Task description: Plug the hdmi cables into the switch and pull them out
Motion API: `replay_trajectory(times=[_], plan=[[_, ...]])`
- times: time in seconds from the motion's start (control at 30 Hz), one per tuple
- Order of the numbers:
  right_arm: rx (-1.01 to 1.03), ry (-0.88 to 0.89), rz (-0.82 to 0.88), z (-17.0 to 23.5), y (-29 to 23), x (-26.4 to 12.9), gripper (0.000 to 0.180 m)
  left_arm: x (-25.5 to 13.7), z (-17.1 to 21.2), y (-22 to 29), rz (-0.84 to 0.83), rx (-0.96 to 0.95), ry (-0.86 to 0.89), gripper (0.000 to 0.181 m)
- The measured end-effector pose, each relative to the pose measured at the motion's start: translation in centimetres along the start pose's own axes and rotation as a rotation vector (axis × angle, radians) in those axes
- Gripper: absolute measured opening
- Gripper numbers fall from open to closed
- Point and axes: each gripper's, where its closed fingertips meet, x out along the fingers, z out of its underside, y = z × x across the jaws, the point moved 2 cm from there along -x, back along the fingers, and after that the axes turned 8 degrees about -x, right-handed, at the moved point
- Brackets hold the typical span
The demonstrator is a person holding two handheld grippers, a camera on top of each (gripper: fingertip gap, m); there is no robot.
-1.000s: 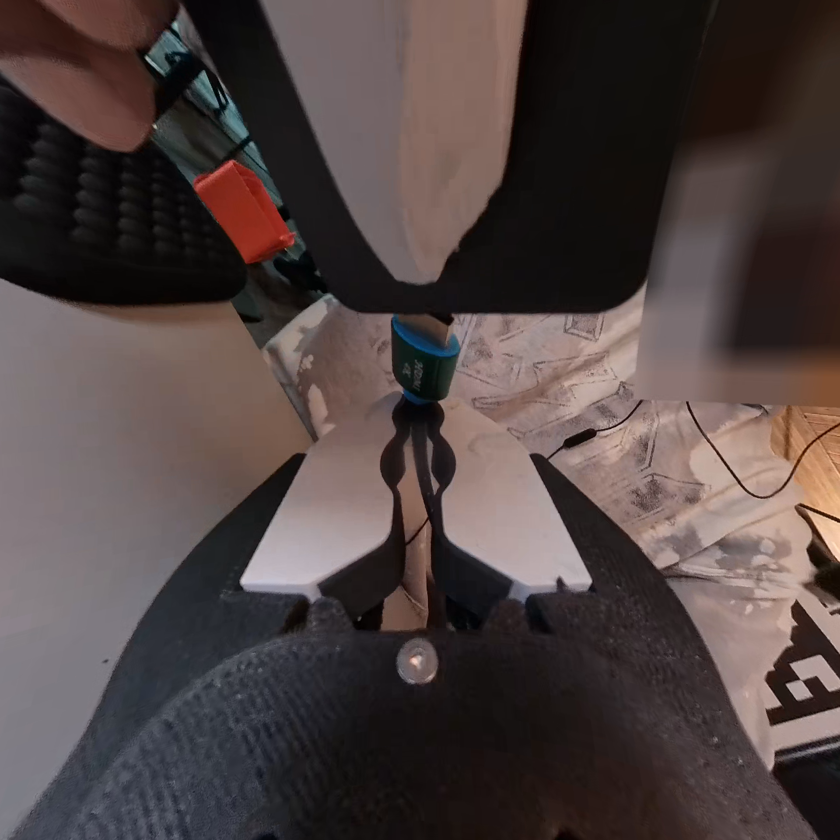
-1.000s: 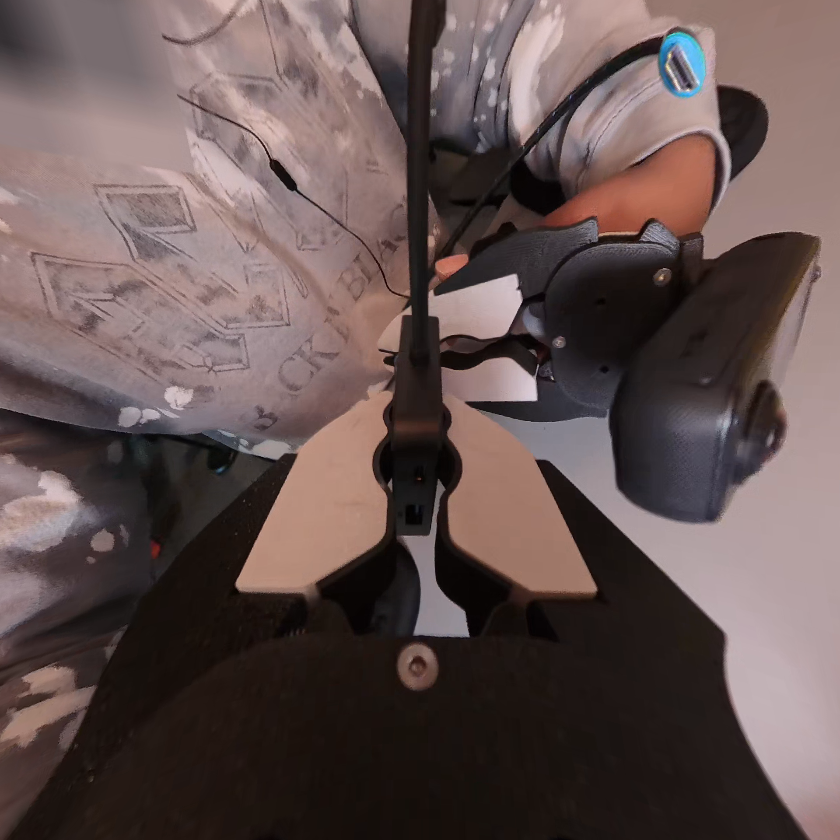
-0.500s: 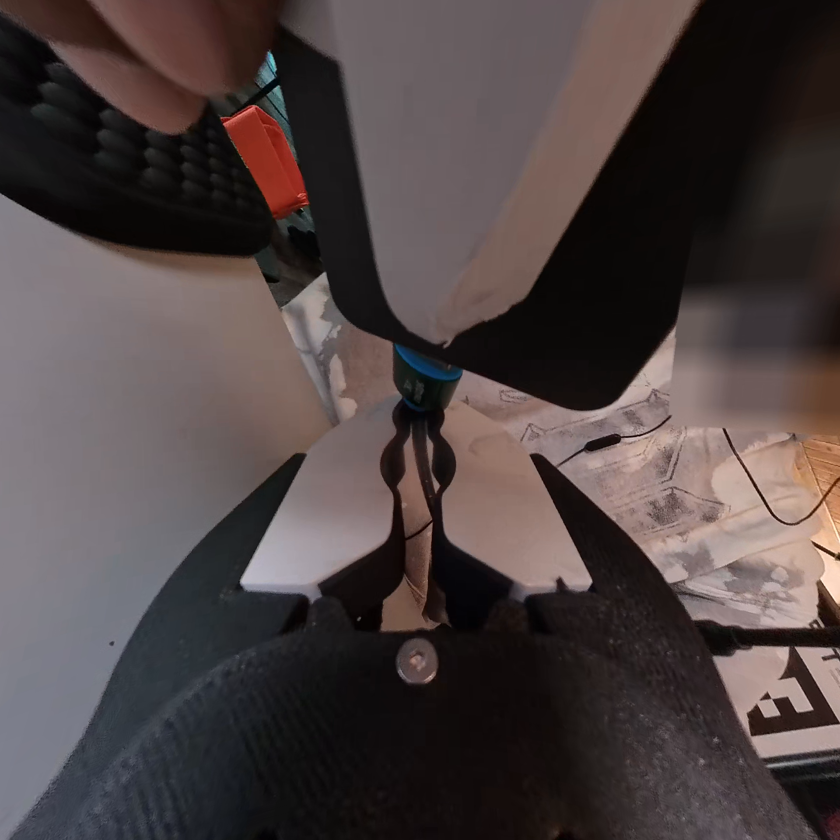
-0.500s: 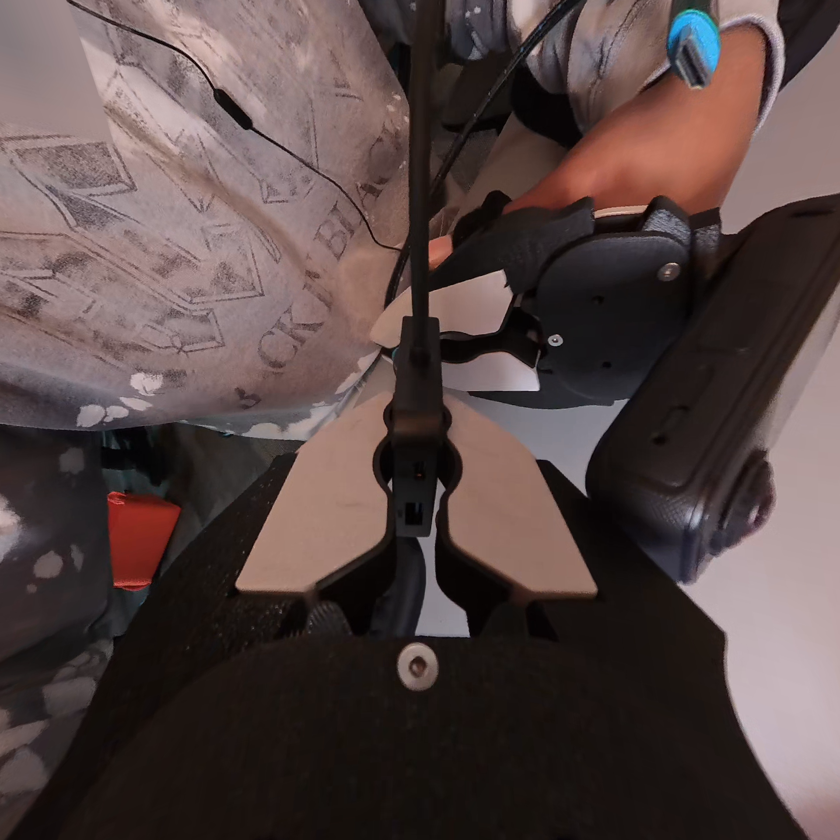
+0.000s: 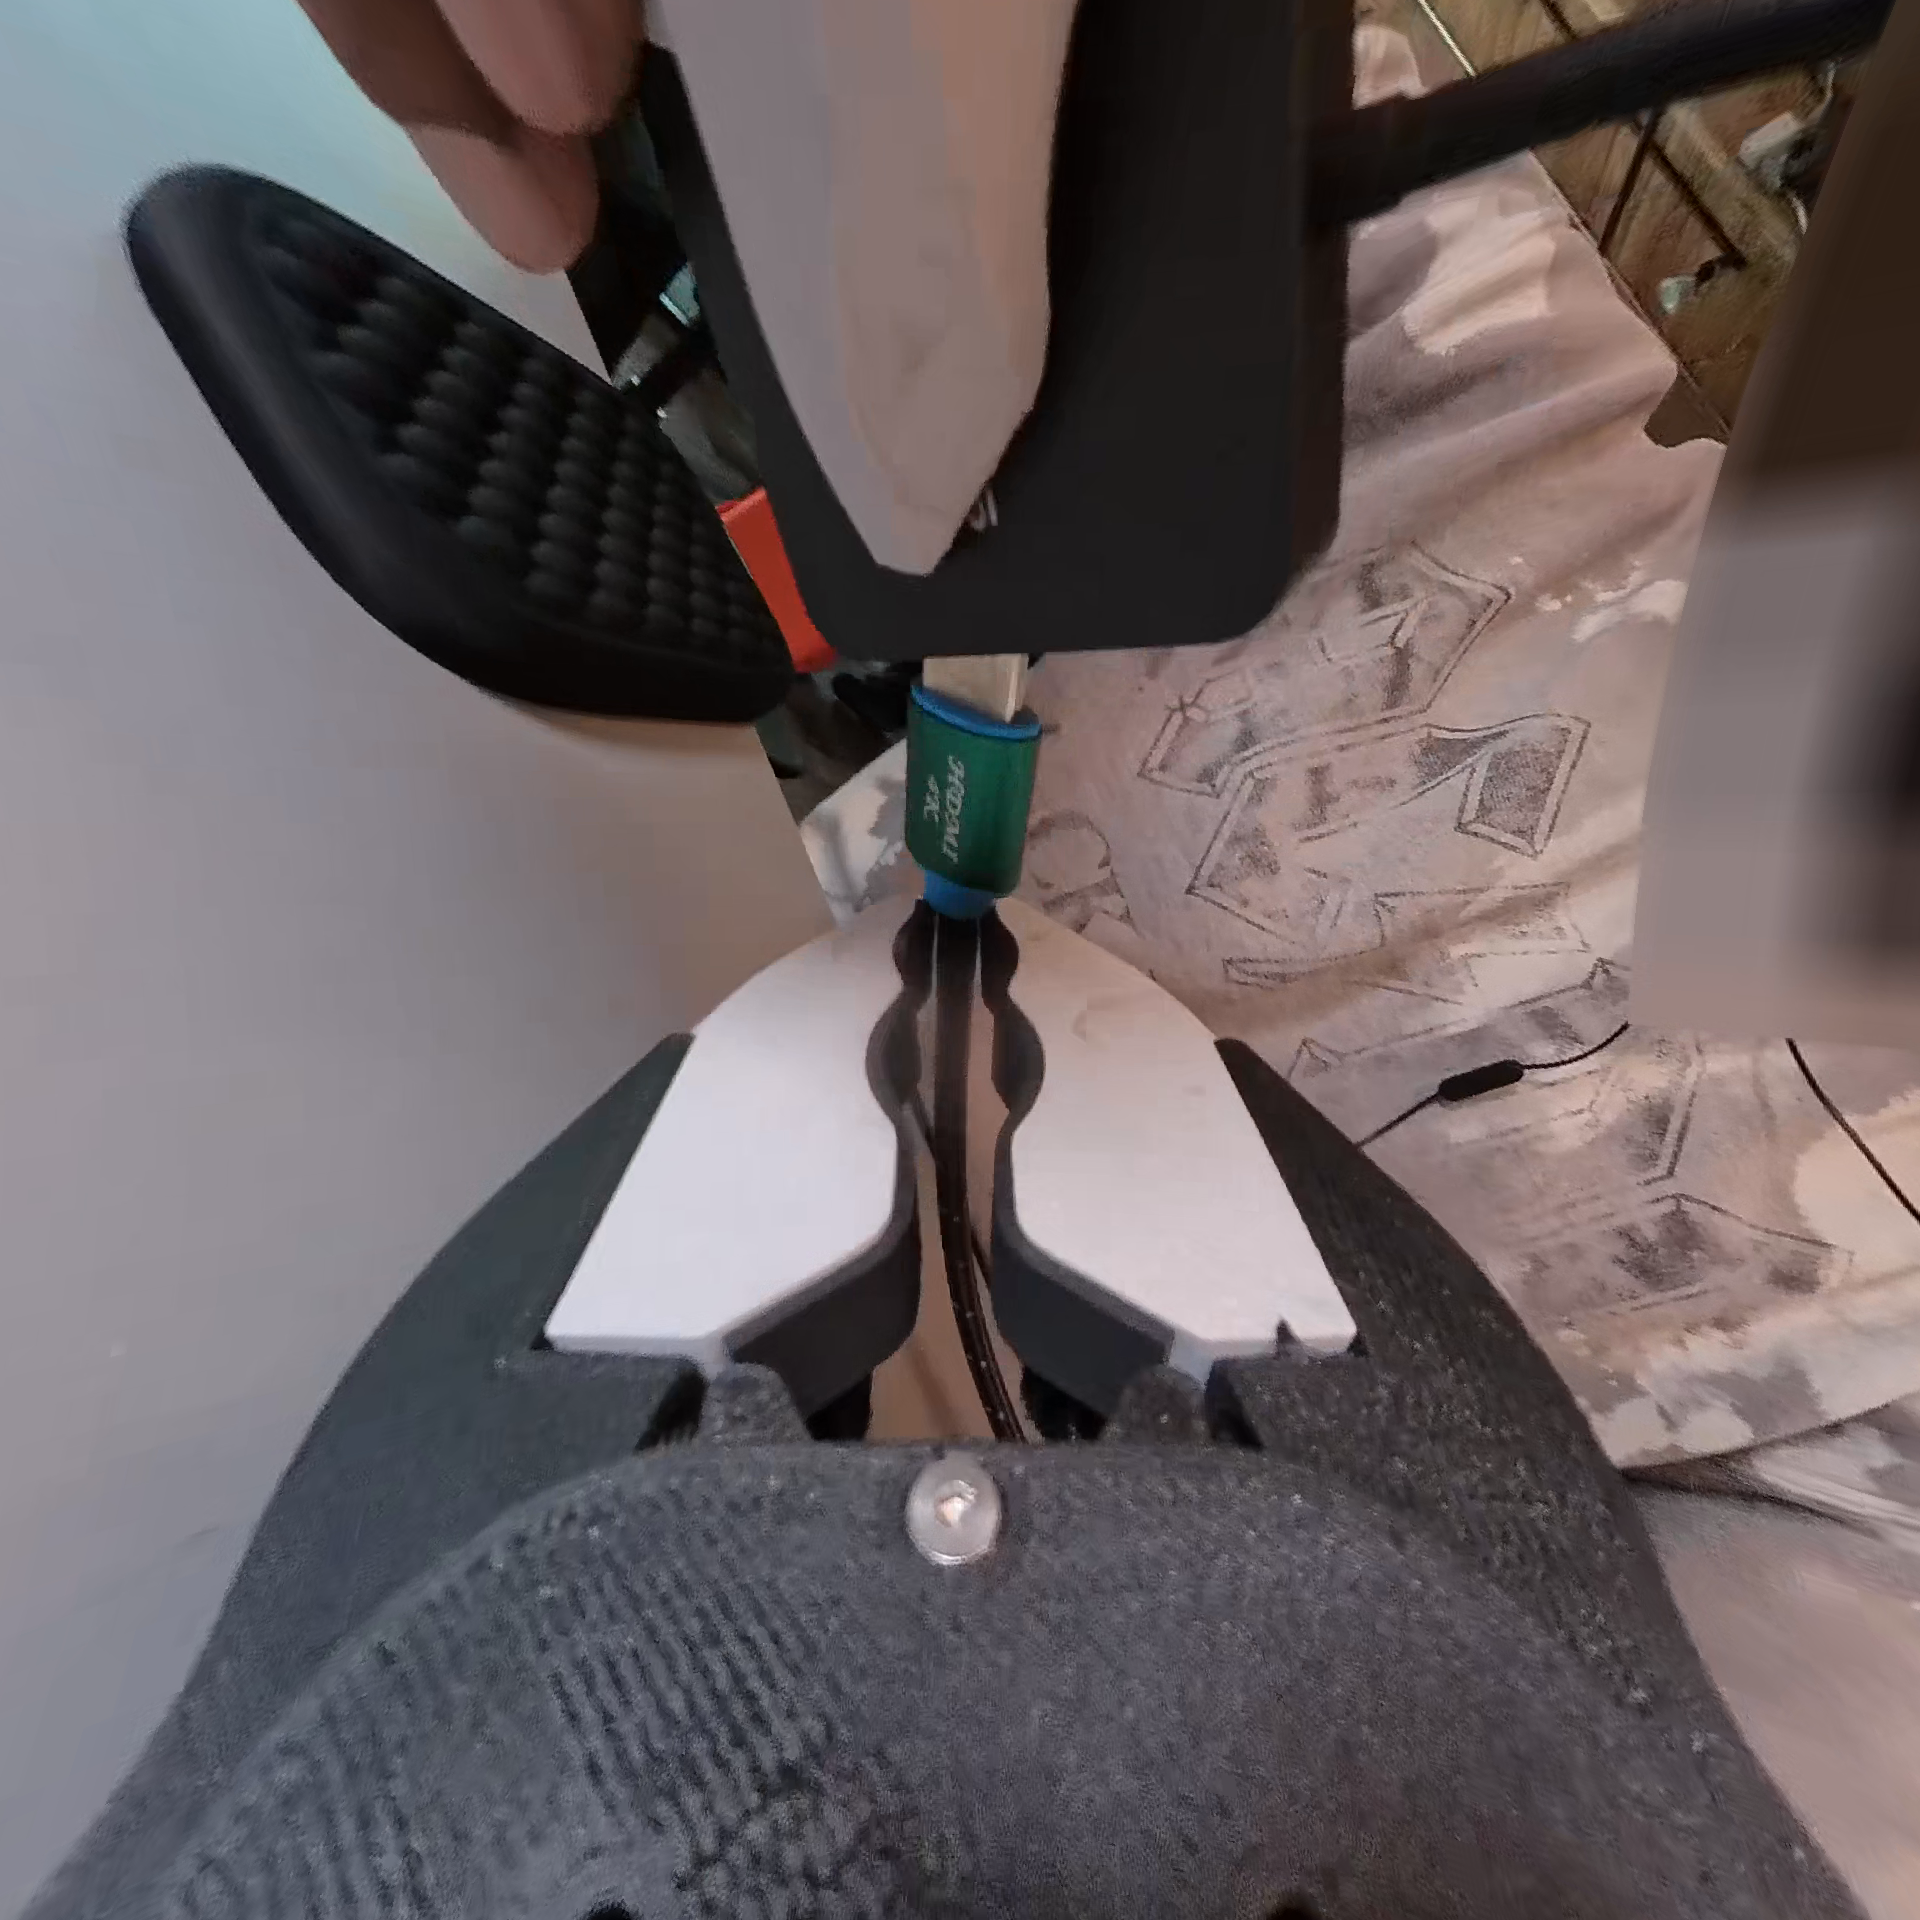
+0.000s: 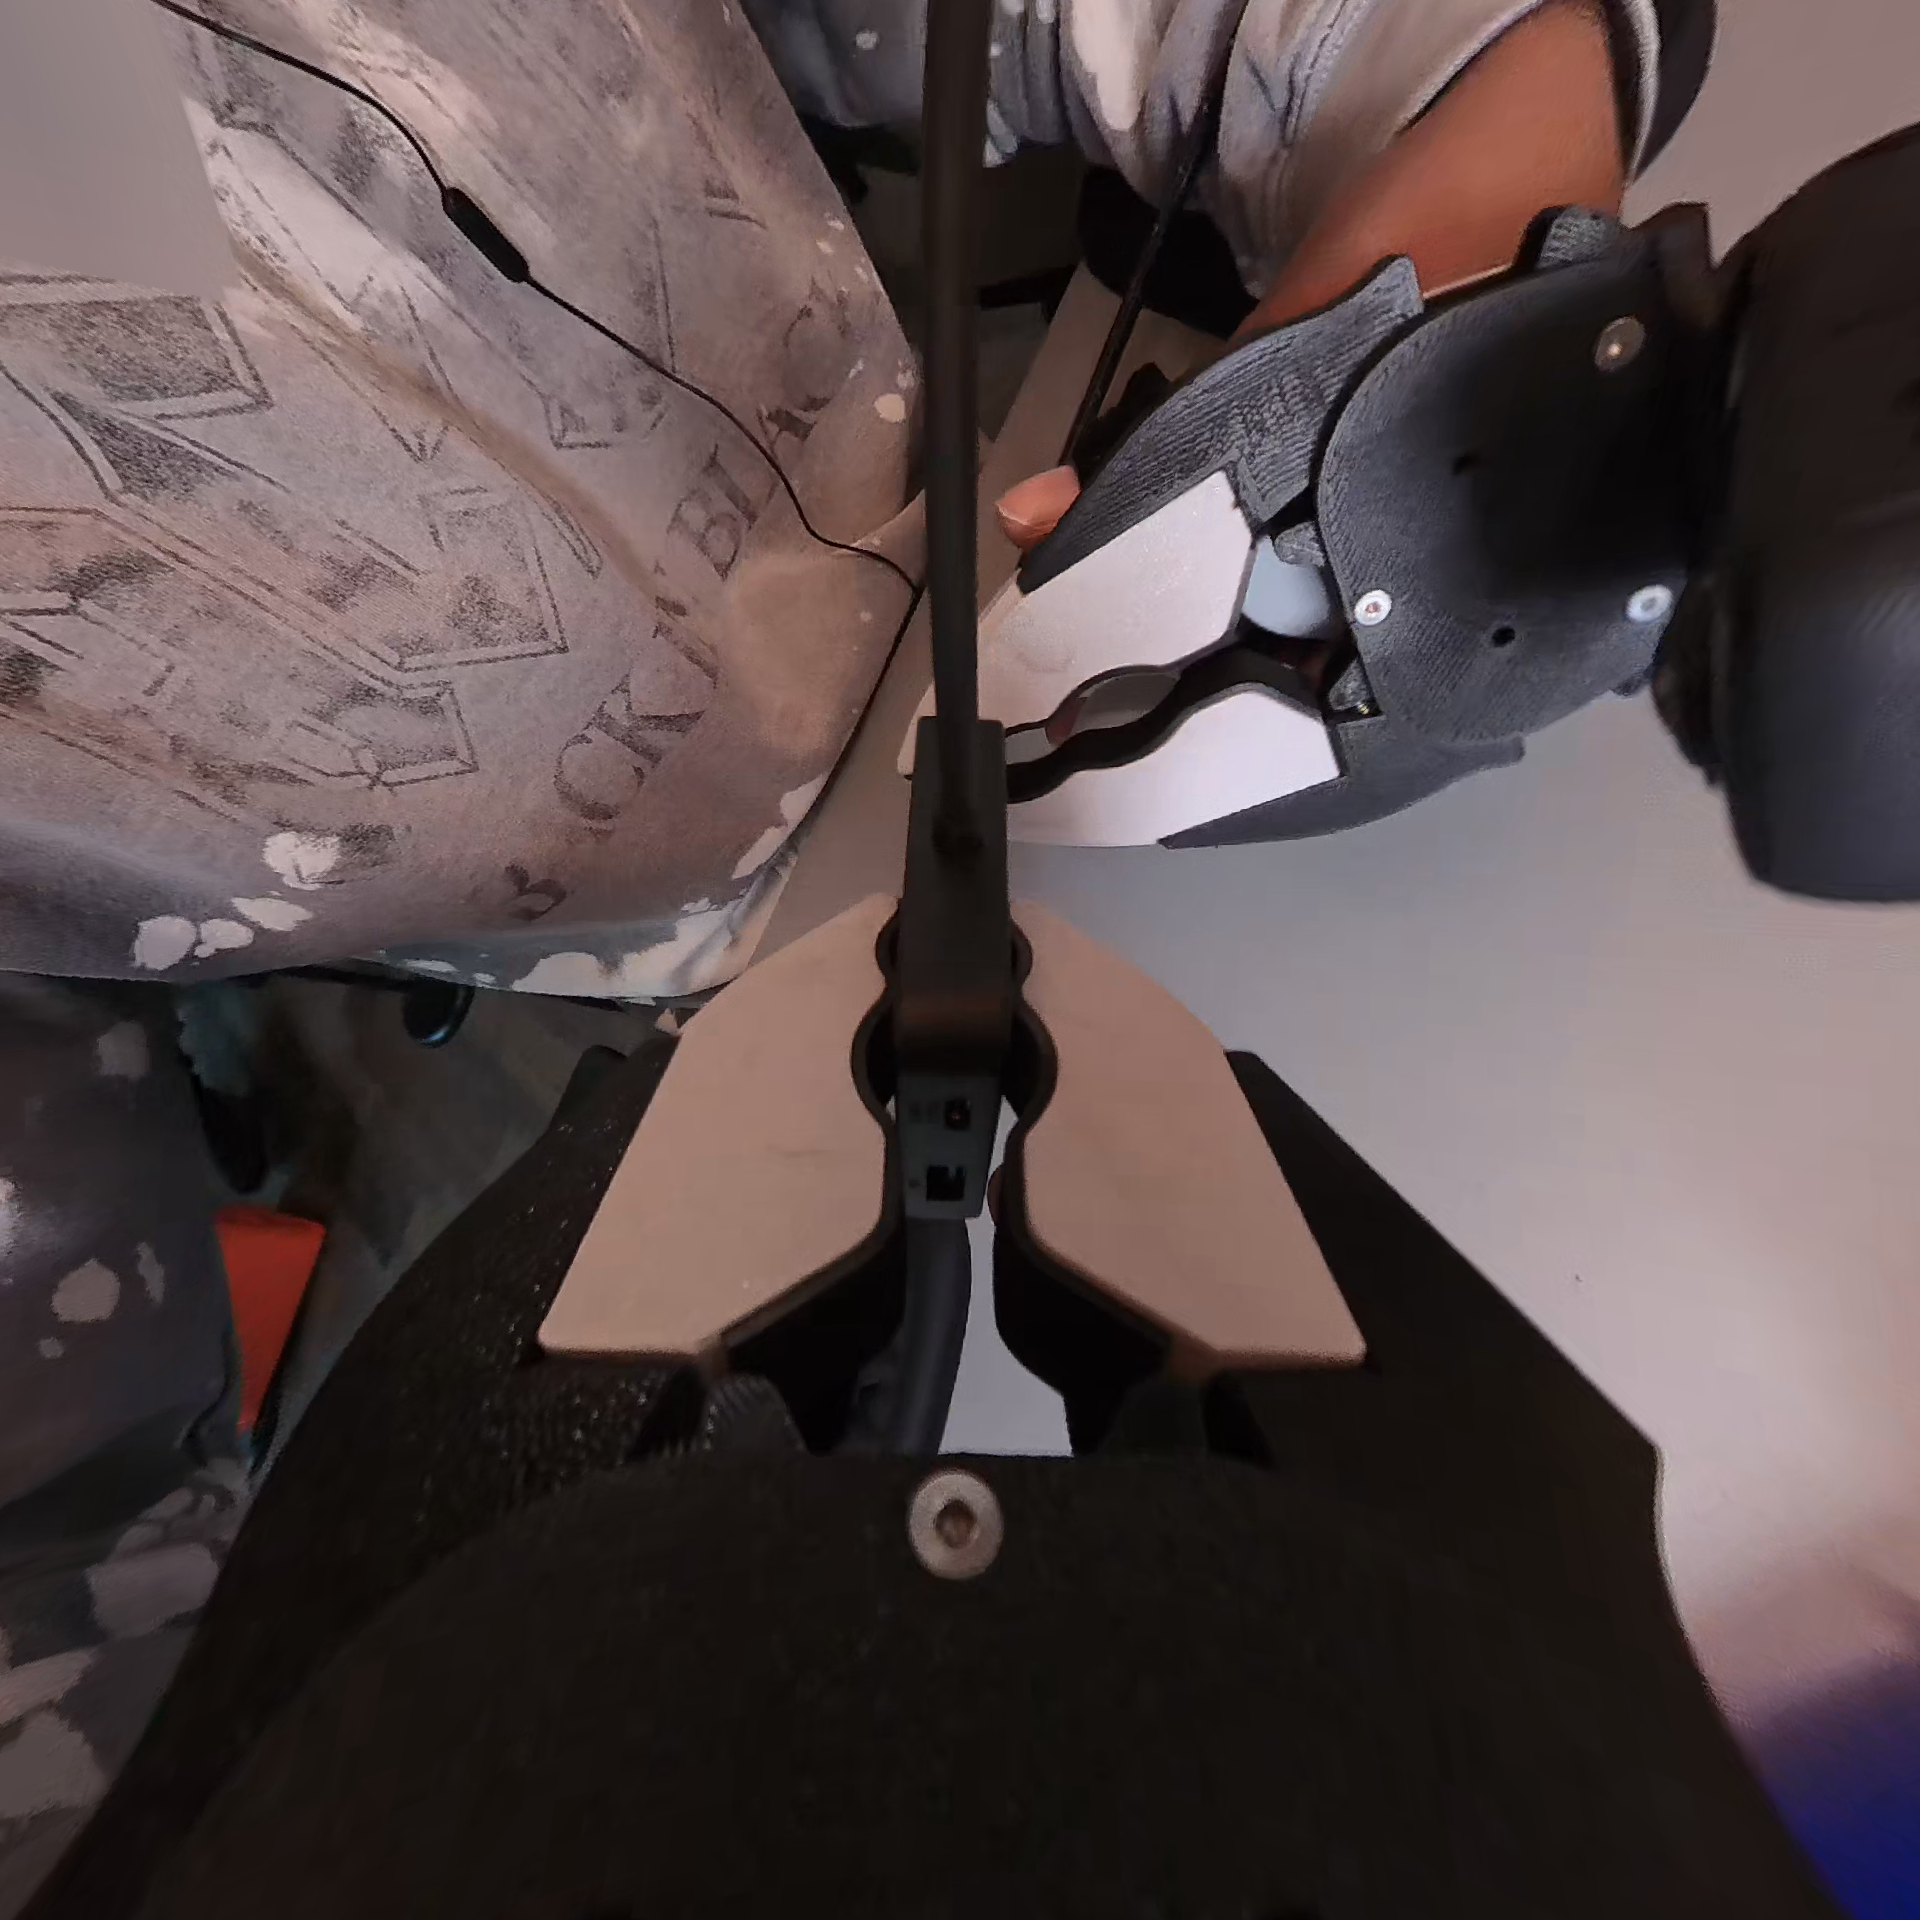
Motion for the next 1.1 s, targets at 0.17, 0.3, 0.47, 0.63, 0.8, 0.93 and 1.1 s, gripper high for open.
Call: replay_trajectory(times=[0.17,0.3,0.47,0.63,0.8,0.93,1.1], plan=[[0.037,0.042,0.064,1.0,0.3,-0.7,0.014,-0.5,-1.3,-0.2,-0.072,0.075,0.09,0.013],[0.053,0.062,0.094,1.9,0.5,-0.8,0.014,-0.8,-1.7,-0.4,-0.134,0.034,0.095,0.012],[0.027,0.052,0.083,1.7,0.4,-0.5,0.014,0.2,-0.2,-0.9,-0.14,-0.026,-0.018,0.011],[0.021,-0.041,0.027,1.9,0.1,1.0,0.014,1.1,0.5,-0.7,-0.136,-0.041,-0.105,0.011],[0.022,-0.137,-0.042,2.1,-0.2,2.7,0.014,1.2,1.4,-1.2,-0.162,-0.059,-0.168,0.011],[0.027,-0.193,-0.082,2.2,-0.2,3.6,0.014,1.5,2.0,-1.5,-0.178,-0.063,-0.204,0.011],[0.044,-0.133,-0.049,1.4,0.3,2.5,0.013,0.4,1.3,-1.1,-0.193,0.002,-0.143,0.011]])
